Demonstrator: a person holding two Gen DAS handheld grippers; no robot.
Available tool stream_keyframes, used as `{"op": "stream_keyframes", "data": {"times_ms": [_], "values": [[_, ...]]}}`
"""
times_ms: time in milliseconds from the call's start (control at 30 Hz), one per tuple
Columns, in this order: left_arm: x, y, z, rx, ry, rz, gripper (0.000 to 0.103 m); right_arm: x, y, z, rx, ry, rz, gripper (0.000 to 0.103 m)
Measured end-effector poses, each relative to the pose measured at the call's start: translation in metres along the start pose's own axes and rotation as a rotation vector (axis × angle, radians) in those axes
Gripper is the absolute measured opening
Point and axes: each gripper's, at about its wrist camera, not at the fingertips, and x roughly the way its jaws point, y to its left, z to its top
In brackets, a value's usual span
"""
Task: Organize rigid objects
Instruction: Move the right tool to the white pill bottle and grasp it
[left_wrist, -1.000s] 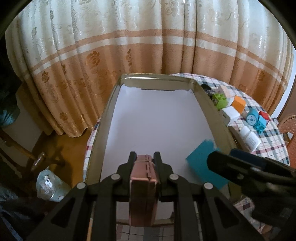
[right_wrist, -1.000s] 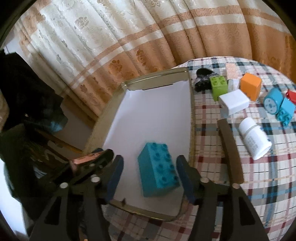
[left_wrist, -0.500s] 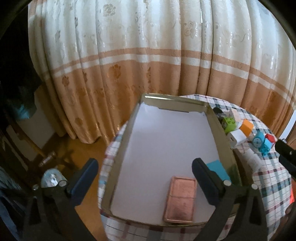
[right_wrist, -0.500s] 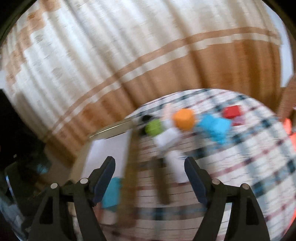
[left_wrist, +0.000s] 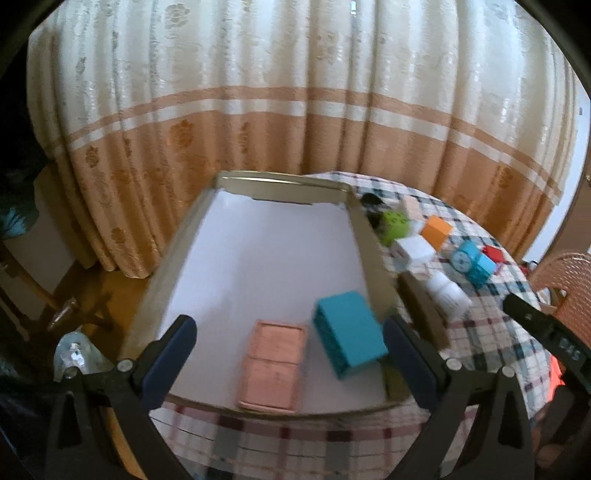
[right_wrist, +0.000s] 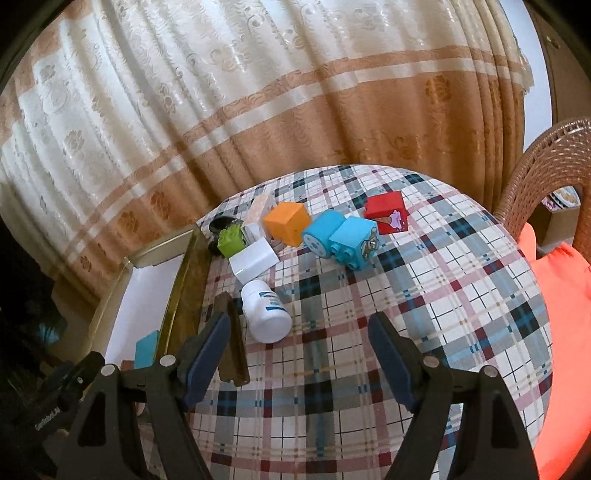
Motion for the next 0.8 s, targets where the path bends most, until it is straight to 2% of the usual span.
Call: {"op": "stream_keyframes", "data": {"times_ms": [300,500,633,800], "values": [[-0.007,-0.025,-0.007,0.038,-0.001,-0.021,0.102,0.000,-0.002,0.000,-0.015,0.022,-0.005,0.079],[-0.010,-0.044,-0.011,0.080,0.003,-0.062,0.102,0.002,-0.004,0.002,-0.027,0.032,-0.009,0.079],[-0.010,-0.051,-0.014,0.103,0.003,-0.053,0.102,0.004,-0.004,0.004,-0.050,0.038,-0.014,0.079],[-0.009,-0.053,-0.015,0.089,0.016,-0.076,0.102,0.008,-0.002,0.008,-0.079,0.047,-0.022,0.079]]}}
